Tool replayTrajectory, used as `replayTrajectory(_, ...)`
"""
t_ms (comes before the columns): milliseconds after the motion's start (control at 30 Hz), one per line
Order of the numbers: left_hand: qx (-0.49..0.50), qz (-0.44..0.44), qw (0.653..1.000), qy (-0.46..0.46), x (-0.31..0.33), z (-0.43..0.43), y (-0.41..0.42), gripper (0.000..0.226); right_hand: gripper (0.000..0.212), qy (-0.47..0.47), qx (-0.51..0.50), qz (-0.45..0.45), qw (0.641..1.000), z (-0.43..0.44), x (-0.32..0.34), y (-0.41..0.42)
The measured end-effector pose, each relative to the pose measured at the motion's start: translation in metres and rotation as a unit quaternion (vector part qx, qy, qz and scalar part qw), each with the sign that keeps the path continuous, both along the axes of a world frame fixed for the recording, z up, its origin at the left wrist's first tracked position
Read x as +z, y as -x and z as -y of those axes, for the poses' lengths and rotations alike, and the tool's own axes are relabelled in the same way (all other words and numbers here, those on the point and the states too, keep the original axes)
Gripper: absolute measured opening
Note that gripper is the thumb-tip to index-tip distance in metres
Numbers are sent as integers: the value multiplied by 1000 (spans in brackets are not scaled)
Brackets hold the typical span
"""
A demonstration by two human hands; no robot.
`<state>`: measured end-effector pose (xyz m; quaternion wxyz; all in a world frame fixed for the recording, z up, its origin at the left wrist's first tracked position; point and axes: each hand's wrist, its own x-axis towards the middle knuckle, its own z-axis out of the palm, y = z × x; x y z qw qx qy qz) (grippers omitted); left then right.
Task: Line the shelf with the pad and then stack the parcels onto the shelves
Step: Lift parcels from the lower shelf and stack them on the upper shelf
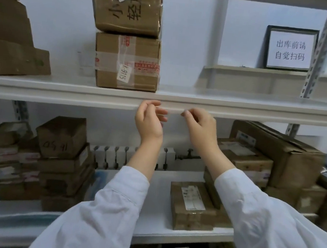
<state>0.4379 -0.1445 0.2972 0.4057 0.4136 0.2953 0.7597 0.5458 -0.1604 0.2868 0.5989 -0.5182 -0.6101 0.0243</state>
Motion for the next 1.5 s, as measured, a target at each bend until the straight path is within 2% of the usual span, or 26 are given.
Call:
replayTrajectory(167,-11,22,996,83,-40,-3,-18,23,29,91,-28,19,995,-2,-40,-28)
replayTrajectory(267,-10,22,990,137,-70,-12,-26,22,26,168,-18,-8,986,-11,-69,-45)
replayTrajectory(367,-32,15,977,210,-100,-28,-32,19,26,274,9,-39,961,-20,-100,-60)
replayTrajectory(433,-42,4,964,262,-119,-39,-37,17,33,330,7,-49,943,-29,-123,-69)
replayTrajectory(600,-44,-5,934,353,-166,-62,-50,11,45,424,-52,-54,903,-49,-173,-84)
replayTrajectory(833,-59,-32,894,444,-210,-85,-68,13,59,521,-54,-62,850,-81,-214,-102)
replayTrajectory(933,-74,-43,874,478,-227,-89,-76,14,59,548,-38,-77,832,-97,-235,-109)
replayTrajectory(1067,-118,-84,833,534,-246,-91,-85,36,61,583,-29,-81,808,-105,-253,-115)
replayTrajectory(1133,-156,-113,822,536,-250,-86,-90,21,59,591,-33,-99,800,-109,-260,-117)
replayTrajectory(1200,-195,-118,802,552,-255,-84,-94,26,57,594,-31,-129,794,-112,-262,-120)
replayTrajectory(1300,-210,-143,800,544,-266,-85,-95,30,45,581,-9,-220,783,-111,-257,-120)
replayTrajectory(1367,-209,-158,797,544,-277,-93,-91,36,39,577,-4,-248,778,-109,-254,-121)
replayTrajectory(1500,-193,-171,832,491,-262,-91,-77,33,32,553,-15,-284,783,-106,-249,-119)
